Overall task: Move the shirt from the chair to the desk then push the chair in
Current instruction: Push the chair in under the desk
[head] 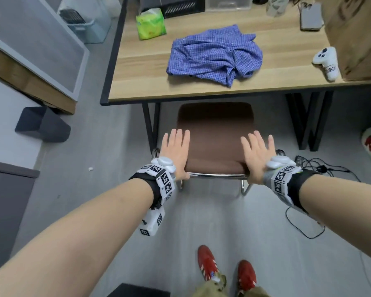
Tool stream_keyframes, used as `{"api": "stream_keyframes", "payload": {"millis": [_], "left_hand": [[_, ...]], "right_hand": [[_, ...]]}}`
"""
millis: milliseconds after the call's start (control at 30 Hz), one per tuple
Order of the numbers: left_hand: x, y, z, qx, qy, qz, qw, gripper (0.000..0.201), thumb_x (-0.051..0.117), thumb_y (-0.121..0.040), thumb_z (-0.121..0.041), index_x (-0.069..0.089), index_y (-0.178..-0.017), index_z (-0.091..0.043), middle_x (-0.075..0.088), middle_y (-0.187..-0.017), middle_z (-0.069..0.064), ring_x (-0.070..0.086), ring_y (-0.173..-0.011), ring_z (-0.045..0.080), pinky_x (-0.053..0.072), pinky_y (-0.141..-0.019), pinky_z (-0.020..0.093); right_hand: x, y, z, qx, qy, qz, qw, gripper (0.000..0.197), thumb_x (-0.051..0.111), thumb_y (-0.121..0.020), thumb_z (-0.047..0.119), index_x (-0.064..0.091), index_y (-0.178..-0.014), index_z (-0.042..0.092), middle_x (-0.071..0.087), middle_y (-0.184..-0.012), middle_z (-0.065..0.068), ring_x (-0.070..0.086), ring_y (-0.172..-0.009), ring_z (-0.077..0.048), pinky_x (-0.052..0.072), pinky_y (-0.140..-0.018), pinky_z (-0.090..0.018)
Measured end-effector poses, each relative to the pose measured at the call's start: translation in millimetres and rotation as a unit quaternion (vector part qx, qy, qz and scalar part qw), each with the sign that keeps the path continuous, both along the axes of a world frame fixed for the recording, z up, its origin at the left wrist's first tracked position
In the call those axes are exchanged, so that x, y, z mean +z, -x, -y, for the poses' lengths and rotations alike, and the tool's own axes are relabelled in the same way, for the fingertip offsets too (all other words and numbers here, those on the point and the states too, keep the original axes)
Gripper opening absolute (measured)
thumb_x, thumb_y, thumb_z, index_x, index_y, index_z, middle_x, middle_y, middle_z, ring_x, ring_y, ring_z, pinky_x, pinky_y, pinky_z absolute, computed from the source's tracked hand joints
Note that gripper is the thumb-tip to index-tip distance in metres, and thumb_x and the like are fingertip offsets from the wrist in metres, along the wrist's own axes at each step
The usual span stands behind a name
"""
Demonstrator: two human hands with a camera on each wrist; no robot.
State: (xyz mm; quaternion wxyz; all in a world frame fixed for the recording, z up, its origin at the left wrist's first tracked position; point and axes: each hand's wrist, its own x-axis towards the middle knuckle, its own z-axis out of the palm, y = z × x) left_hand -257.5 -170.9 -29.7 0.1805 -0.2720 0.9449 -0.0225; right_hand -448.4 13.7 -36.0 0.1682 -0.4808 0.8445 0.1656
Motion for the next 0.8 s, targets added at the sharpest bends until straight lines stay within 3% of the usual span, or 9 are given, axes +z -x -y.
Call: {"api": "stream_keyframes", "payload": {"millis": [133,233,367,500,567,700,800], "left_hand": [[4.2,23.1,18.2,0.010,0.027,0.018,0.999,0.155,0.089,-0.051,-0.063,-0.001,-0.163,-0.005,0.012,-0.168,0.024,0.008,-0.157,0.043,0.011,-0.127,0.056],[1.6,42.8,31.0,0.016,0.043,0.023,0.999,0.155,0.092,-0.050,-0.058,-0.002,-0.163,-0.007,0.012,-0.168,0.024,0.008,-0.157,0.043,0.009,-0.127,0.057],[1.3,79.9,63.0,0.046,0.060,0.035,0.997,0.154,0.095,-0.052,-0.050,-0.002,-0.163,-0.008,0.011,-0.169,0.024,0.008,-0.157,0.042,0.008,-0.128,0.055],[-2.0,109.8,93.1,0.070,0.074,0.009,0.995,0.115,0.081,-0.083,-0.034,0.003,-0.164,-0.009,0.016,-0.168,0.023,0.014,-0.157,0.041,0.013,-0.128,0.053],[-2.4,124.9,105.9,0.073,0.067,0.013,0.995,0.108,0.077,-0.087,-0.031,0.005,-0.164,-0.009,0.016,-0.168,0.024,0.015,-0.157,0.041,0.013,-0.128,0.052],[-0.2,150.4,126.1,0.072,0.053,0.039,0.995,0.121,0.082,-0.081,-0.036,-0.001,-0.163,-0.008,0.008,-0.170,0.025,0.008,-0.158,0.042,0.012,-0.128,0.054],[-1.1,161.8,133.8,0.057,0.052,0.061,0.995,0.141,0.090,-0.068,-0.049,-0.005,-0.163,-0.008,0.006,-0.170,0.025,0.007,-0.158,0.043,0.011,-0.128,0.056]], "right_hand": [[2.8,29.7,15.9,-0.034,-0.033,-0.033,0.998,0.153,0.090,-0.044,0.049,-0.007,-0.154,0.007,0.005,-0.163,-0.021,-0.007,-0.154,-0.039,0.001,-0.120,-0.065],[3.3,46.0,30.7,-0.042,-0.026,-0.036,0.998,0.149,0.088,-0.048,0.046,-0.009,-0.154,0.008,0.003,-0.164,-0.023,-0.009,-0.154,-0.040,0.003,-0.120,-0.066],[-3.2,84.9,65.7,-0.036,-0.030,-0.034,0.998,0.158,0.091,-0.043,0.049,-0.012,-0.154,0.007,0.001,-0.164,-0.023,-0.010,-0.154,-0.040,-0.001,-0.119,-0.066],[-11.7,115.5,96.3,-0.004,-0.006,-0.050,0.999,0.151,0.090,-0.050,0.046,-0.012,-0.155,0.008,0.002,-0.166,-0.022,-0.006,-0.155,-0.039,0.002,-0.120,-0.065],[-8.7,127.4,106.7,-0.003,-0.004,-0.050,0.999,0.153,0.090,-0.047,0.049,-0.009,-0.156,0.007,0.004,-0.166,-0.022,-0.003,-0.155,-0.039,0.002,-0.121,-0.064],[-6.8,151.2,130.5,0.005,-0.038,-0.056,0.998,0.157,0.092,-0.041,0.049,-0.009,-0.154,0.005,0.004,-0.165,-0.023,-0.003,-0.155,-0.040,0.002,-0.119,-0.063],[-4.2,162.7,139.0,0.013,-0.033,-0.063,0.997,0.139,0.089,-0.061,0.042,-0.007,-0.156,0.006,0.004,-0.166,-0.021,-0.004,-0.155,-0.039,0.003,-0.120,-0.063]]}}
